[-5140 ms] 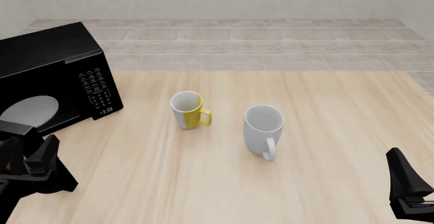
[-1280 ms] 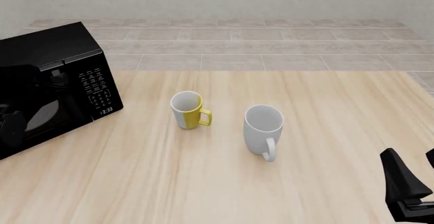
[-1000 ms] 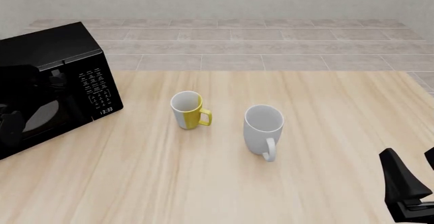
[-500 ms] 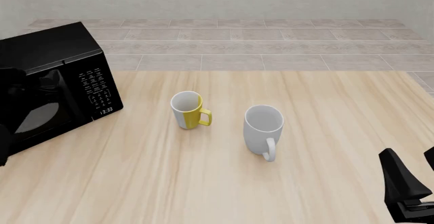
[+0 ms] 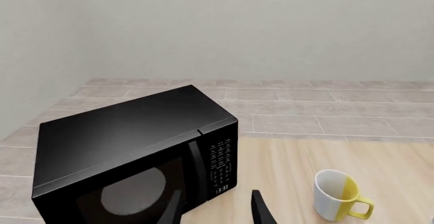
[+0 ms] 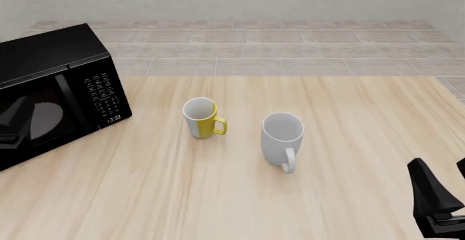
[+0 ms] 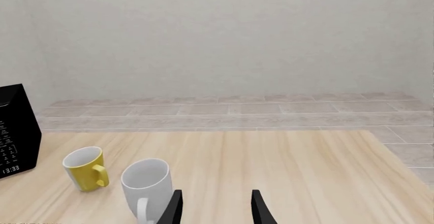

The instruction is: Close the microwave.

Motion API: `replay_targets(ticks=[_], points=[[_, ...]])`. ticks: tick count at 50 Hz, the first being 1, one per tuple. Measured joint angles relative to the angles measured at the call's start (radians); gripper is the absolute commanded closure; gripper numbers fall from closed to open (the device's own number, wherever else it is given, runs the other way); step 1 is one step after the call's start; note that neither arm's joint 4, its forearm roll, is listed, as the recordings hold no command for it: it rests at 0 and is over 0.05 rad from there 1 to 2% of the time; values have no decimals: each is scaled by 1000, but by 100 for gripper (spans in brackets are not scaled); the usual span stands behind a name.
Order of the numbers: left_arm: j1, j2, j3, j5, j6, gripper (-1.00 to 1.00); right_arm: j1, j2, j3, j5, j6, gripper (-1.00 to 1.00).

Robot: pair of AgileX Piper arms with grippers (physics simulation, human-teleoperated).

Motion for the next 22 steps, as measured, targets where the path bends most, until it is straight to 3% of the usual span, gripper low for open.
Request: replay_targets(ticks=[11,22], points=[[-51,-296,-21,285,-17,-100,0,0,-6,5,-7,-100],[-80,-407,-43,401,-48,-100,-1,0,-9,8,-11,-100]])
